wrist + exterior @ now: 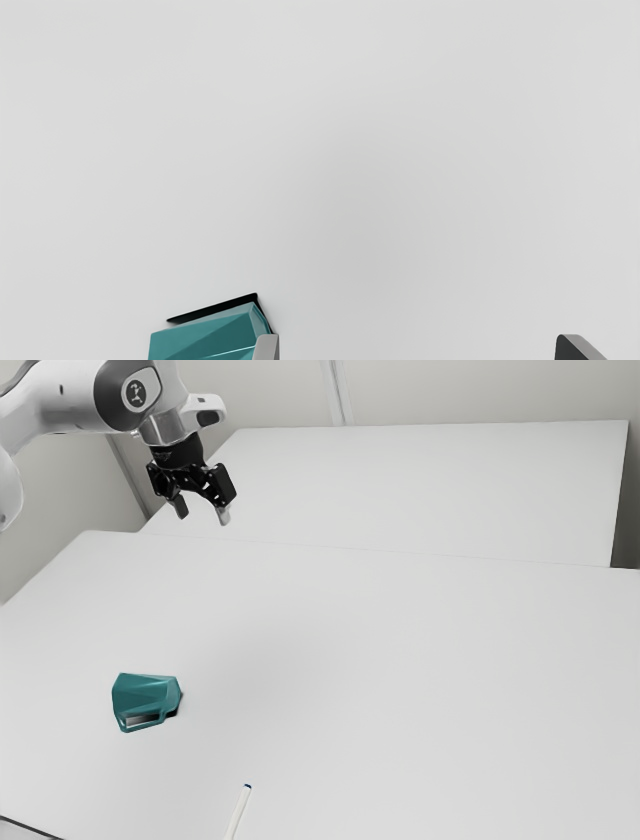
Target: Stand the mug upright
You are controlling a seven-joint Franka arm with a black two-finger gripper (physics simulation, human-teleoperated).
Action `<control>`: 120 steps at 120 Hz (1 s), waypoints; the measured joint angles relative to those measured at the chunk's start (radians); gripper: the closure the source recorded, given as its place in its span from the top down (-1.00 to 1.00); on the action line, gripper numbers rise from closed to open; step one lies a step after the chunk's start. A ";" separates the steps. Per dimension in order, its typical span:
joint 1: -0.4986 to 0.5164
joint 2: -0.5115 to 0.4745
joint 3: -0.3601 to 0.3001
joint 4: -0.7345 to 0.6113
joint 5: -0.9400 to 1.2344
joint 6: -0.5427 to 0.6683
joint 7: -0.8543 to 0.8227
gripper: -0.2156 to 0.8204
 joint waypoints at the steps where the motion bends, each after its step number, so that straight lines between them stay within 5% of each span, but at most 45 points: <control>1: 0.000 0.000 0.000 0.000 0.000 0.000 0.000 0.58; 40: 0.002 -0.034 -0.001 -0.030 -0.018 -0.020 0.010 0.58; 62: -0.005 -0.209 0.030 -0.253 -0.154 -0.049 0.017 0.58; 76: 0.084 -0.340 0.052 -0.394 -0.201 -0.040 0.023 0.58; 120: 0.191 -0.422 0.286 -0.631 -0.341 0.023 0.183 0.58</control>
